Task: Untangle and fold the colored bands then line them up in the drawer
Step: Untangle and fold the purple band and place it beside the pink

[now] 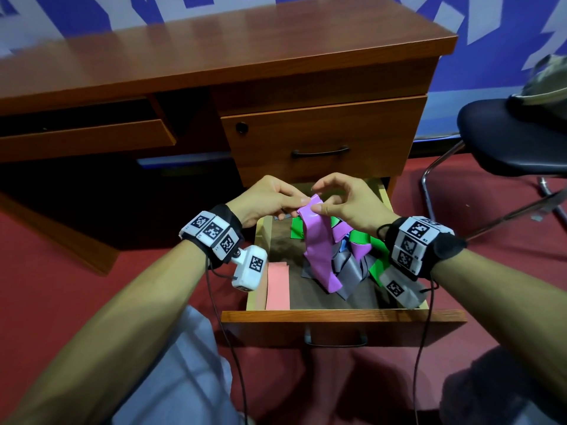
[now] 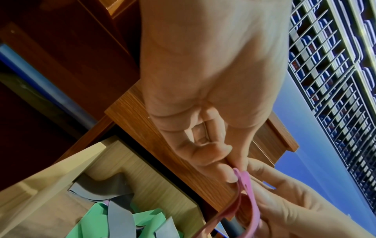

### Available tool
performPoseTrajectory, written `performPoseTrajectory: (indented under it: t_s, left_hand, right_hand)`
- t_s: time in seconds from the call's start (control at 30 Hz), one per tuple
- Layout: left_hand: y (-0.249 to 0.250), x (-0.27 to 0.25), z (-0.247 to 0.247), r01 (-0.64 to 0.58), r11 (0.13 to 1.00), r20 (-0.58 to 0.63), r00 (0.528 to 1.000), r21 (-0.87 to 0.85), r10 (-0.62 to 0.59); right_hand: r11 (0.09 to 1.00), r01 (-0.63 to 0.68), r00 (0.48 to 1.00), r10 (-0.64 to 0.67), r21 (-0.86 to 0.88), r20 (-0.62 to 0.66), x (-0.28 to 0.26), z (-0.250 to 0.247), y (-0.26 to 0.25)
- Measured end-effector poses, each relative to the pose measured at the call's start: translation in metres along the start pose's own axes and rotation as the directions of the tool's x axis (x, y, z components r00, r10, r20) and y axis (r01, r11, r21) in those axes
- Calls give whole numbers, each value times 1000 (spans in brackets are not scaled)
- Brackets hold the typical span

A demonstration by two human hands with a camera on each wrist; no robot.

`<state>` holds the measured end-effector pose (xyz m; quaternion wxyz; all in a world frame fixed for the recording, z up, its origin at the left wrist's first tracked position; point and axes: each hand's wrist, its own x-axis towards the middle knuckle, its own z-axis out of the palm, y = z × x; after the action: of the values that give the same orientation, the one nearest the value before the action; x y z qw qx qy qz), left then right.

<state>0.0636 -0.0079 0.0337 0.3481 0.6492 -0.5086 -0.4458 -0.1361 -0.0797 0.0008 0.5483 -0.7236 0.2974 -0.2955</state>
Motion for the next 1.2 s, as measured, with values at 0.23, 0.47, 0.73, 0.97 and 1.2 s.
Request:
performPoseTrajectory:
  t_s: [0.23,0.47,0.73,0.97,1.2]
  left_hand:
    - [-3,2,-1,9,1000,20,1000,24,-9]
    - [-1,1,1,4,999,41,999,38,-6]
    - [-3,1,1,-19,997,68,998,68,15]
    - [2,-2,-1,-65,991,101,994,120,53]
    - [2,-2,1,-101,980,113,990,171,82]
  right_hand:
    - [1000,14,1000,-14,-7,3,2,1,4]
    - [999,34,999,-33,-37,26,3,2,7]
    - [989,66,998,-63,-134,29,2,1,10]
    - [989,70,997,-71,-129,-2,3,2,12]
    - [995,50,998,-46,-87,41,4,0,14]
